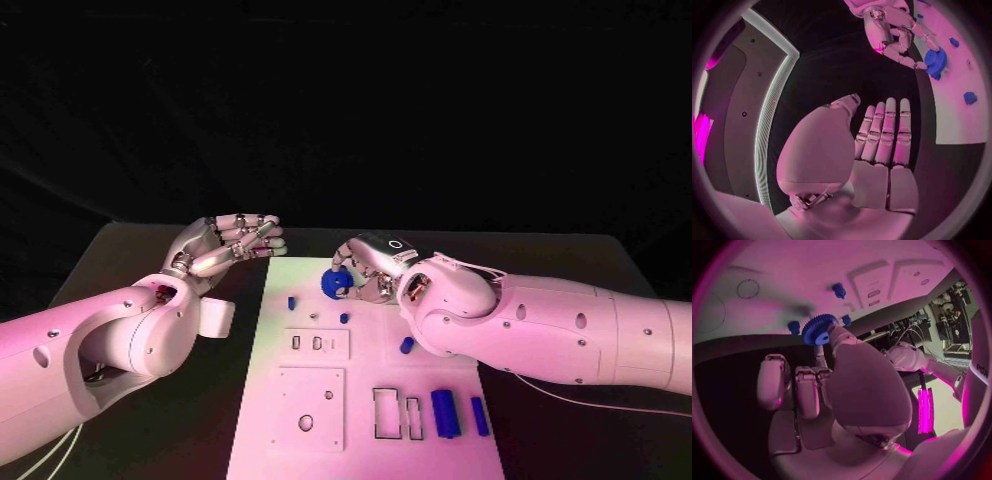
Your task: Assemble the parts on the task board
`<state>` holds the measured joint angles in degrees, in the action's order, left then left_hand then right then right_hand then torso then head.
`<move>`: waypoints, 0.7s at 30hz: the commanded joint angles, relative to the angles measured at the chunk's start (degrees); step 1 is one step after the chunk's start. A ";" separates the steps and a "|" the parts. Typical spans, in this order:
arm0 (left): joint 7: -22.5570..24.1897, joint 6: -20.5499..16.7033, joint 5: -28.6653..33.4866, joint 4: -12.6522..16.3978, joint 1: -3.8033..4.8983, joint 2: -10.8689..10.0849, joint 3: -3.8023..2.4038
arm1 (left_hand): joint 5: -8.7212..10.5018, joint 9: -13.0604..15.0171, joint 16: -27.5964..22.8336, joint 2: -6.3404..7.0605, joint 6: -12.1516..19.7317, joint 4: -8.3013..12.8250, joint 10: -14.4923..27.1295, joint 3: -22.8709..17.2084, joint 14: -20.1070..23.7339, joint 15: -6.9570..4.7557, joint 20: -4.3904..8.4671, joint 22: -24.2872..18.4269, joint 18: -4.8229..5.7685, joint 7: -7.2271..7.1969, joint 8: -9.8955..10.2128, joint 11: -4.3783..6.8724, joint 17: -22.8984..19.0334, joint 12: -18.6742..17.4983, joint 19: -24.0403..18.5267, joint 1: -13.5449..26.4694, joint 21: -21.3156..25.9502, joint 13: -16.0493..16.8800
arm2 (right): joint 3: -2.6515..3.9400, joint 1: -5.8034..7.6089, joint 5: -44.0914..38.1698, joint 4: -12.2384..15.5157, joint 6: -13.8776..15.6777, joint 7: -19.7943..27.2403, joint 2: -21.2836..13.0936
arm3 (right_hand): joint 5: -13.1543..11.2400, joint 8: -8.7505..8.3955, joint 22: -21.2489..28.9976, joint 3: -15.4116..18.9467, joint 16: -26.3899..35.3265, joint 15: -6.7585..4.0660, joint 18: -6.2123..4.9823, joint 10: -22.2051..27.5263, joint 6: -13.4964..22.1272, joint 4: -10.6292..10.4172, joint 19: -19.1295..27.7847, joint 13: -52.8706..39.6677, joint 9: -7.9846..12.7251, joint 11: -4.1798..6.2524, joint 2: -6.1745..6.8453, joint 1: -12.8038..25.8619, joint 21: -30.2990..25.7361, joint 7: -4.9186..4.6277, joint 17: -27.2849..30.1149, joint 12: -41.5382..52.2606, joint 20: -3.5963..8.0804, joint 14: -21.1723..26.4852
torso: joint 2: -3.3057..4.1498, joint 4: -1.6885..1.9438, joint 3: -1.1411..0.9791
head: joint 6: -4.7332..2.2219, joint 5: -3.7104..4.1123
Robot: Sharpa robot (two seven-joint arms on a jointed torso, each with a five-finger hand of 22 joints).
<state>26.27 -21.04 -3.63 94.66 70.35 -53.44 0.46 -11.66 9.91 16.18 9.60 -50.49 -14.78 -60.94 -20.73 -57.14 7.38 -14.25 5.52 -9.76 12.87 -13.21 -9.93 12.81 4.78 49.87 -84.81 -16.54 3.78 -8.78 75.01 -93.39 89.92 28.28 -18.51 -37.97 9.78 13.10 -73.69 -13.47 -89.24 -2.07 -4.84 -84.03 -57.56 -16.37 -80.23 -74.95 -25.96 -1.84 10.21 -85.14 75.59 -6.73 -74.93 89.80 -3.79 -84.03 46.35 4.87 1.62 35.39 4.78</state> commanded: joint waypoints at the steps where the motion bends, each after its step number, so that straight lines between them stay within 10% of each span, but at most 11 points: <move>1: 0.23 1.12 0.10 0.15 0.06 0.15 -0.05 | 0.24 -0.06 -0.26 0.34 0.08 0.11 -0.17 -0.33 0.23 0.22 -0.19 -0.05 -0.79 0.47 0.22 -0.13 0.09 -0.32 0.24 -0.32 0.36 0.01 | -0.01 -0.33 -1.02 -1.26 -0.37 -0.14 0.92 | 0.17 0.11 0.00 -0.37 -0.33 -0.29 0.78 -5.97 -2.13 0.09 -0.38 -15.05 -0.07 0.54 0.30 0.38 0.19 0.92 -13.12 0.20 -0.11 -5.59 | 0.03 -0.08 -0.05 | -0.01 -0.27; 21: 0.12 1.22 0.10 0.19 0.07 0.07 -0.05 | 0.24 -0.06 -0.26 0.34 0.08 0.11 -0.17 -0.33 0.23 0.22 -0.19 -0.05 -0.79 0.47 0.22 -0.13 0.09 -0.32 0.24 -0.32 0.36 0.01 | -0.05 -0.91 -0.61 -4.57 -1.88 0.00 2.57 | 0.10 -0.43 0.20 -0.94 -0.31 -0.21 0.72 -5.97 -1.73 0.03 -0.18 -15.05 0.15 0.36 0.89 0.82 -0.08 0.67 -12.99 0.20 -0.11 -5.56 | -0.02 -0.21 -0.14 | 0.42 -0.51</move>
<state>26.13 -20.86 -3.63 94.69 70.36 -53.46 0.46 -11.66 9.91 16.18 9.60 -50.49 -14.78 -60.94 -20.72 -57.13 7.38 -14.25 5.53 -9.75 12.87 -13.21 -9.93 12.80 4.78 49.87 -84.81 -16.54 3.77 -8.83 74.11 -93.40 85.50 27.55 -18.45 -35.47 9.76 12.70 -73.53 -13.94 -89.24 -2.06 -4.84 -84.03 -57.78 -16.34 -80.23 -74.94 -25.80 -1.85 10.83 -84.53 75.55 -6.94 -74.92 89.80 -3.79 -84.03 46.35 4.74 1.49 35.85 4.31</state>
